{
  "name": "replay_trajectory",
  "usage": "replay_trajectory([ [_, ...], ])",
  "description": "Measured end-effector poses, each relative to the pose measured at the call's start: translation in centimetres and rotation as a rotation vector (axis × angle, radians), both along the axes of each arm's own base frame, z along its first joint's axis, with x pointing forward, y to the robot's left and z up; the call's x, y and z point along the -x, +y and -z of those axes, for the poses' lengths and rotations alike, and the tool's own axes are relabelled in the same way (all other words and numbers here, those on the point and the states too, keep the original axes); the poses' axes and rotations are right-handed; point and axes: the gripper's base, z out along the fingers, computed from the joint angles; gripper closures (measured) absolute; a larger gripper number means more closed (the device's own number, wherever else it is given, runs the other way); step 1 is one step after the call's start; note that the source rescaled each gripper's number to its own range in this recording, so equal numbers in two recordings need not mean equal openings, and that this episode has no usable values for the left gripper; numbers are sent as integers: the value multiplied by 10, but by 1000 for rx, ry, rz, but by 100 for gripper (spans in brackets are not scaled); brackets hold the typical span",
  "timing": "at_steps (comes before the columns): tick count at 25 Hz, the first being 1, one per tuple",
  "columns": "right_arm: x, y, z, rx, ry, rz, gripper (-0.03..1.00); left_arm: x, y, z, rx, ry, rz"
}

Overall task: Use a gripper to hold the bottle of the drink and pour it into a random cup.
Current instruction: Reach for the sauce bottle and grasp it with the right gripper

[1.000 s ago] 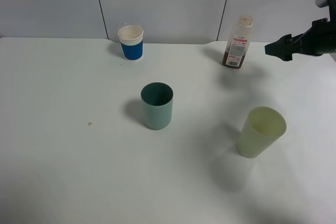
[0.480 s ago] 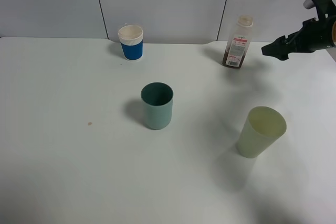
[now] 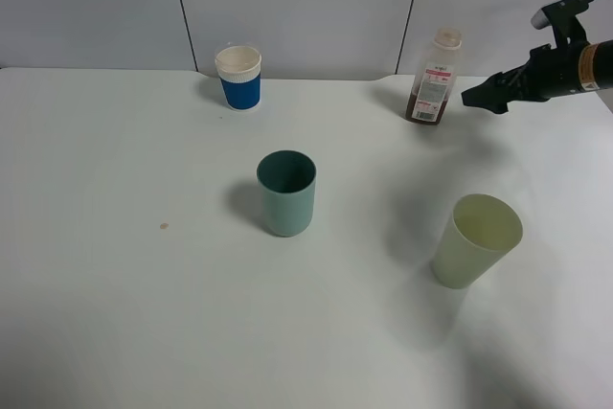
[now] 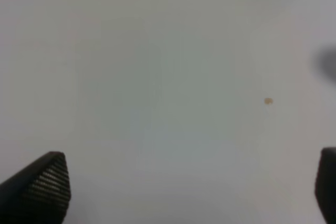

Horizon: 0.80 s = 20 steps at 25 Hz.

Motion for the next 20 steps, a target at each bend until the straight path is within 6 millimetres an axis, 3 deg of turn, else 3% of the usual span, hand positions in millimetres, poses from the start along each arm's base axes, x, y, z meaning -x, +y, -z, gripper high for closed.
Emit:
replay_trajectory([
  [7, -12, 11, 17, -19, -8, -101, -3, 0, 0, 0, 0, 0, 0],
  [15, -22, 27, 14, 66, -109, -224, -3, 0, 0, 0, 0, 0, 0],
  [20, -29, 37, 22, 68, -109, -254, -3, 0, 0, 0, 4, 1, 3],
])
